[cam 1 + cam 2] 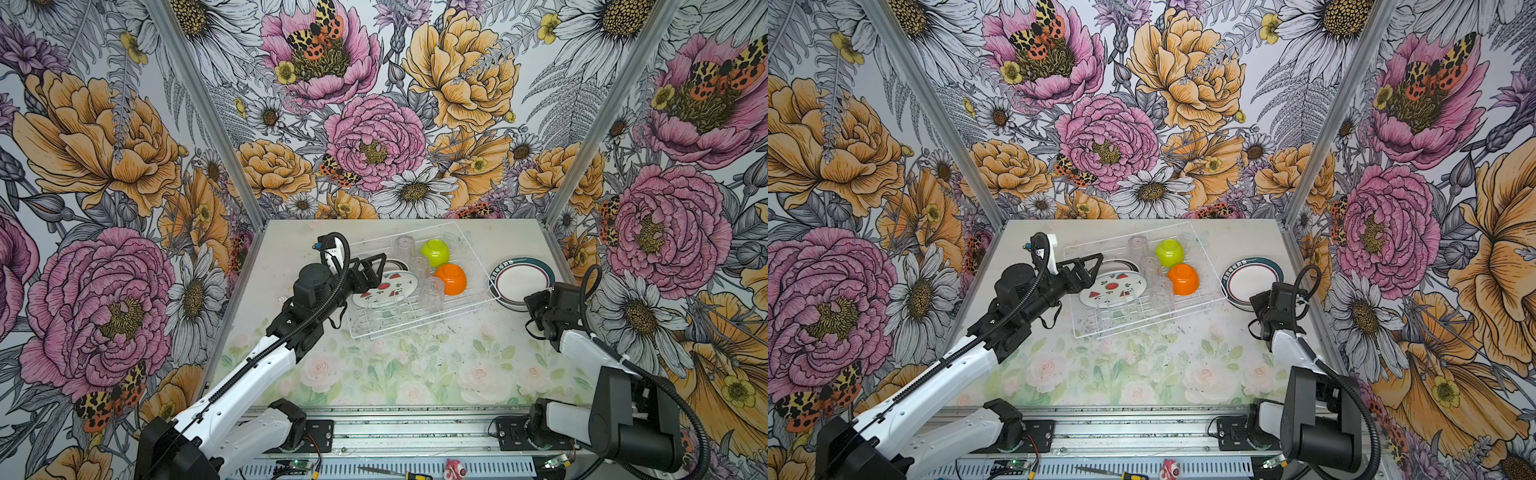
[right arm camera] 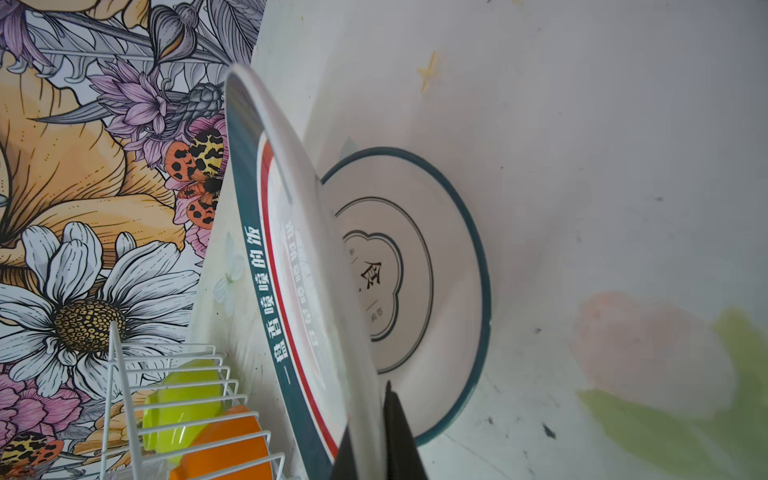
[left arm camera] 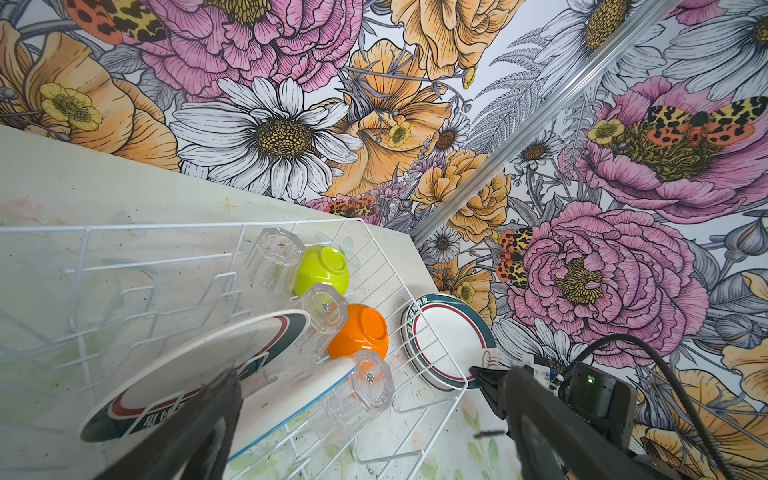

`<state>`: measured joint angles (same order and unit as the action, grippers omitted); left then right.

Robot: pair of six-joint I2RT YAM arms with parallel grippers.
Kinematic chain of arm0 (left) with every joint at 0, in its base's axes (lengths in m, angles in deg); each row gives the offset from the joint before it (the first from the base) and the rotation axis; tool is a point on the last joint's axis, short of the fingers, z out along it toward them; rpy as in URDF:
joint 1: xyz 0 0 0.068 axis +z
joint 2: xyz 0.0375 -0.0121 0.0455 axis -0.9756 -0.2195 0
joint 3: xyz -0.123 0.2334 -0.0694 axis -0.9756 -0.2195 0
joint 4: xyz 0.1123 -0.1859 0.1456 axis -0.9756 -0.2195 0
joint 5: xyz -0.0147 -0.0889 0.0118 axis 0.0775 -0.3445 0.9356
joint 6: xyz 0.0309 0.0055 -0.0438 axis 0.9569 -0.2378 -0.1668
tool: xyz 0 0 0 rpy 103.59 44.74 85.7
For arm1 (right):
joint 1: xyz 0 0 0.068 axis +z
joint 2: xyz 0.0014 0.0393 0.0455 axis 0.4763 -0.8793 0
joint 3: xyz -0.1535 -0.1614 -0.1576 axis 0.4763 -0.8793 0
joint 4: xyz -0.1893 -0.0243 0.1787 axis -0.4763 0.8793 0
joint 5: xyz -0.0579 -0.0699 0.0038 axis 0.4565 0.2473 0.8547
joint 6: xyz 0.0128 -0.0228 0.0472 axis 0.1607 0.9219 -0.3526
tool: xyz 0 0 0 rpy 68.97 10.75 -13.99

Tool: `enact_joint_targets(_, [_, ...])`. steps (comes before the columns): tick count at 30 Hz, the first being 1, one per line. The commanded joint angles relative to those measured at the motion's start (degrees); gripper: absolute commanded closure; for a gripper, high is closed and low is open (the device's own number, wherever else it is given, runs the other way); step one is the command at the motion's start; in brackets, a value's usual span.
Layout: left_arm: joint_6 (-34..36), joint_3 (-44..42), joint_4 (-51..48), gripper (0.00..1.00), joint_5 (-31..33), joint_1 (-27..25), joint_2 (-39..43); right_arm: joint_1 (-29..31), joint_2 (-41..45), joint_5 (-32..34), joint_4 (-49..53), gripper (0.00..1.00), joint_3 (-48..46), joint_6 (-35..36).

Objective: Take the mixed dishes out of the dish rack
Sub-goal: 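Lower the plate flat onto the table beside the rack with the right gripper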

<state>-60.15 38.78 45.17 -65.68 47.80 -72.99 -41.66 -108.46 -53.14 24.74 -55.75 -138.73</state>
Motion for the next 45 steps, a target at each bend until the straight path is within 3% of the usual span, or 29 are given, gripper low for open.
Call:
enact_joint_targets(1, [0.61, -0.65, -0.24, 0.01, 0.83, -0.37, 1.3, -0.54, -1.08, -1.2, -4.27, 1.0, 2.51, 1.74])
enact_joint_targets(17, [1.2, -1.45, -2.24, 0.01, 2.65, -0.07, 4.07, -1.11, -10.27, -5.96, -4.62, 0.97, 4.29, 0.98])
enact_joint_targets(20, [1.2, -1.69, -2.78, 0.01, 2.82, -0.07, 4.88, -1.11, -10.54, -5.99, -4.62, 0.85, 4.32, 1.07])
enact_joint_targets(25, [1.16, -3.09, -1.83, 0.01, 3.34, -0.07, 6.49, -1.11, -9.63, -7.18, -4.29, 0.44, 4.27, 1.42])
enact_joint_targets(31, [1.51, -3.49, -2.5, 0.01, 3.71, 0.06, 7.26, -1.18, -6.35, -5.7, -2.5, 0.23, 3.17, 2.19])
enact_joint_targets(45, [3.26, -3.04, -3.74, 0.02, 4.41, 0.69, 7.1, -1.11, 3.32, -2.5, 3.24, 0.21, 0.0, 2.7])
